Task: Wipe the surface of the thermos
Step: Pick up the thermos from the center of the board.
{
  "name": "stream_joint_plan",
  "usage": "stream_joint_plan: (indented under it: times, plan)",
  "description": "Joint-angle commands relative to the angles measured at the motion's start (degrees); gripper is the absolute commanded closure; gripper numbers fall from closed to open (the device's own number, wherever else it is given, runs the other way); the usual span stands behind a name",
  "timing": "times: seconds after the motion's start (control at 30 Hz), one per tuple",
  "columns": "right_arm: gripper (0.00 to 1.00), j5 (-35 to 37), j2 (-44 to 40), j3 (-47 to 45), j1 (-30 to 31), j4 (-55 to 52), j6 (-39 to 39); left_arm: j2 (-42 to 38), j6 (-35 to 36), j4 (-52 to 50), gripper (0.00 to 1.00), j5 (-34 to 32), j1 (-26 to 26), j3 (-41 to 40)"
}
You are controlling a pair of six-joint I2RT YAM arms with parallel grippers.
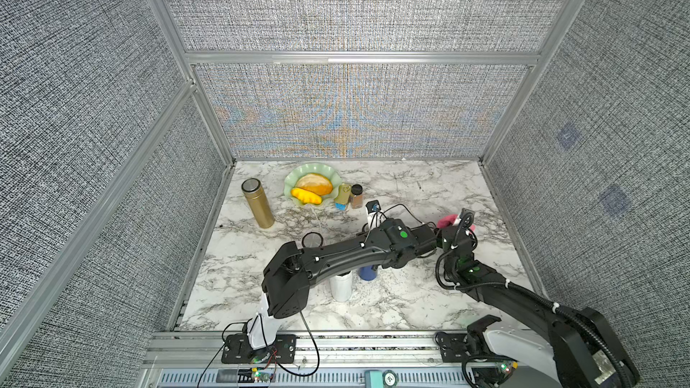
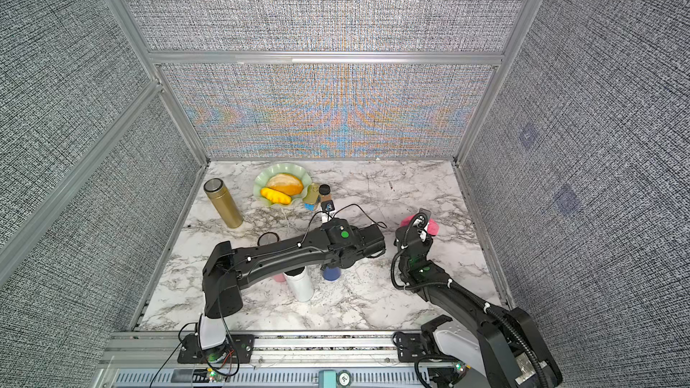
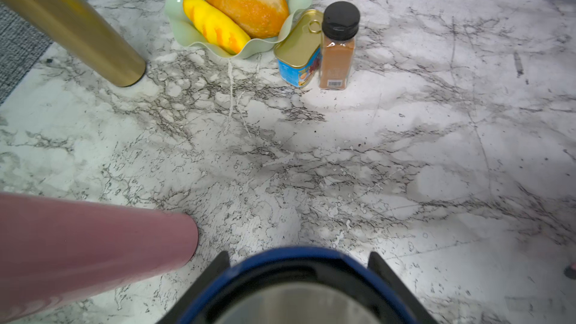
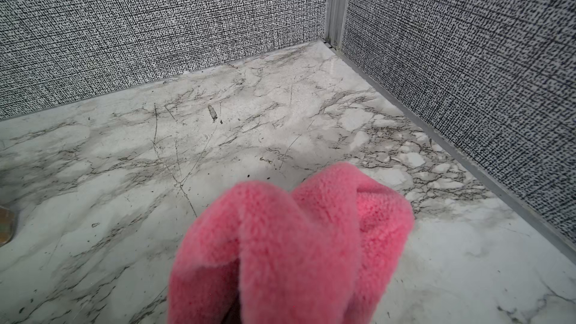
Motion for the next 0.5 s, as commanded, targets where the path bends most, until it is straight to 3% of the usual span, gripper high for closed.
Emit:
stream_joint_plan:
  times: [0.0, 0.13, 0.23, 0.47]
  plan:
    - [1.00, 0.01, -0.05, -0.20, 0.02, 1.29, 0.30, -6.11, 14.80, 11.69, 1.00, -5.03, -0.01, -1.52]
    - [1.00, 0.08, 0.04, -0.21, 0.03, 1.30, 0.22, -14.90, 40.33, 38.34, 1.00, -1.82, 0.10, -10.34]
    - [1.00, 0.13, 0.28, -0.01, 0.01, 1.11, 0.31, -19.67, 51.88, 51.66, 1.00, 1.13, 0.32, -15.12]
    - [1.00, 0.58, 0.08, -0.08, 0.01, 1.36, 0.66, -20.79, 69.23, 60.85, 1.00, 6.49, 0.94, -16.10]
